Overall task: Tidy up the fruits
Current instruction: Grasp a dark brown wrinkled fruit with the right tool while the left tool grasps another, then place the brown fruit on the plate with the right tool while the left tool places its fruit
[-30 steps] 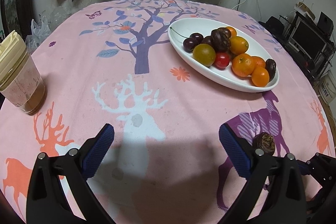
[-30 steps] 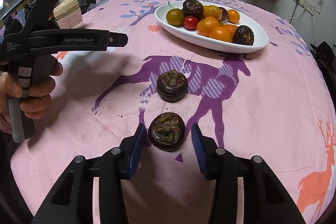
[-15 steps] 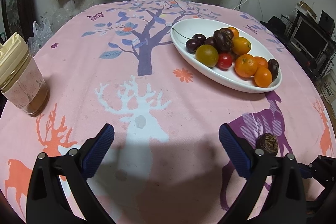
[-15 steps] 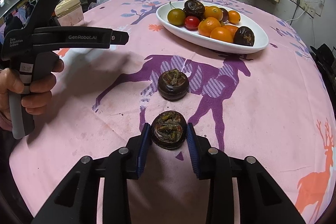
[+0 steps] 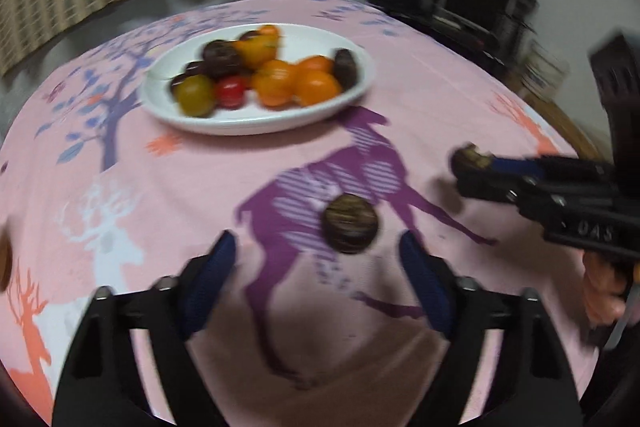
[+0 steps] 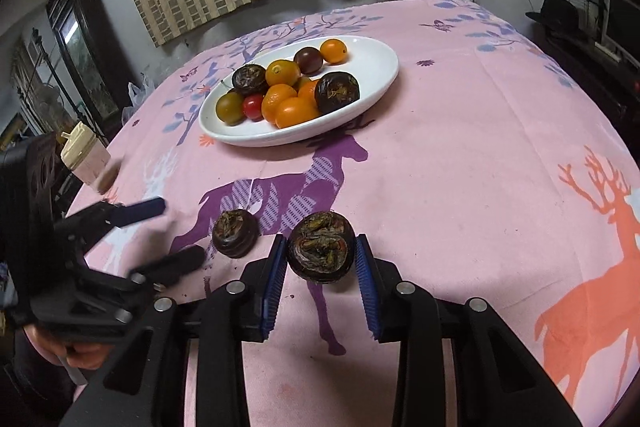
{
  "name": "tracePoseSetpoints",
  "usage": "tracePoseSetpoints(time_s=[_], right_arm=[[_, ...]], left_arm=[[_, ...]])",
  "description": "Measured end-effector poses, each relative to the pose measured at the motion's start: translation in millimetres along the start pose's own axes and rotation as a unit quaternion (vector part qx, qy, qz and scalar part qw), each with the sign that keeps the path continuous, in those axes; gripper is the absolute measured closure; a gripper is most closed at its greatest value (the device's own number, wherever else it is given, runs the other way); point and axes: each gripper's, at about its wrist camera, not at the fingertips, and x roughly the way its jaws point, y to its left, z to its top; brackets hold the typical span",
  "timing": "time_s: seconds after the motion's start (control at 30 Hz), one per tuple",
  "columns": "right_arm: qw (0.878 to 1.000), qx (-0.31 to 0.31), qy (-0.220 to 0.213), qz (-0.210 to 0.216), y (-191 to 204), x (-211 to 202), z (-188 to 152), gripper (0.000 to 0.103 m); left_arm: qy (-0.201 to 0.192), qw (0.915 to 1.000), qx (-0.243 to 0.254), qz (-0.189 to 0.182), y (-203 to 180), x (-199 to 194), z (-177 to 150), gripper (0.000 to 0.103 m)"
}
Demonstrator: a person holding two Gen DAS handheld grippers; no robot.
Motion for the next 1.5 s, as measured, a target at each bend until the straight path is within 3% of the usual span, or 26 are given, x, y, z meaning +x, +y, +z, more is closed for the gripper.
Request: tracePoseSetpoints(time_s=[0.07,0.23,0.43,0.77,0.93,1.0,1.27,1.37,1.5], right_arm=[[1.0,-0.005,0.001,-0.001,2,1,-1,0.068],[1.0,-0.008,0.001,0.002,4,-1,-2,0.068],[1.0,-0.007,0.003,0.005,2,0,-2,0.068],[1.0,-0.007,0.009,0.008,2,9,-3,0.068],[0.999,-0.014,-0.011,0.051,20,0,5,0.068],[0.997,-0.016,-0.031,0.067,27,-7,17,0.068],[0.99,-0.011,-0.128,0.055,45,-21,85,0.068],[0.988,-0.004,-0.15,0.045,44,-12,109,0.068],[0.989,0.005,-0.148,0.027,38,15,138,0.068]], left_arm=[[0.011,0.9998,0.015,-0.012,-12,9,1,0.045],[0.028,0.9993,0.02,-0.012,-23,28,9,0.05],[0.025,0.9995,0.017,0.01,-22,35,13,0.065],[0.0,0.9997,0.001,0.026,-20,13,7,0.065],[-0.032,0.999,-0.01,0.031,-11,-17,15,0.066],[-0.044,0.9985,-0.011,0.032,-5,-27,23,0.066],[-0.094,0.9939,-0.021,0.053,28,-50,73,0.066],[-0.103,0.9923,-0.038,0.058,44,-44,95,0.066],[-0.106,0.9905,-0.057,0.067,64,-23,128,0.066]])
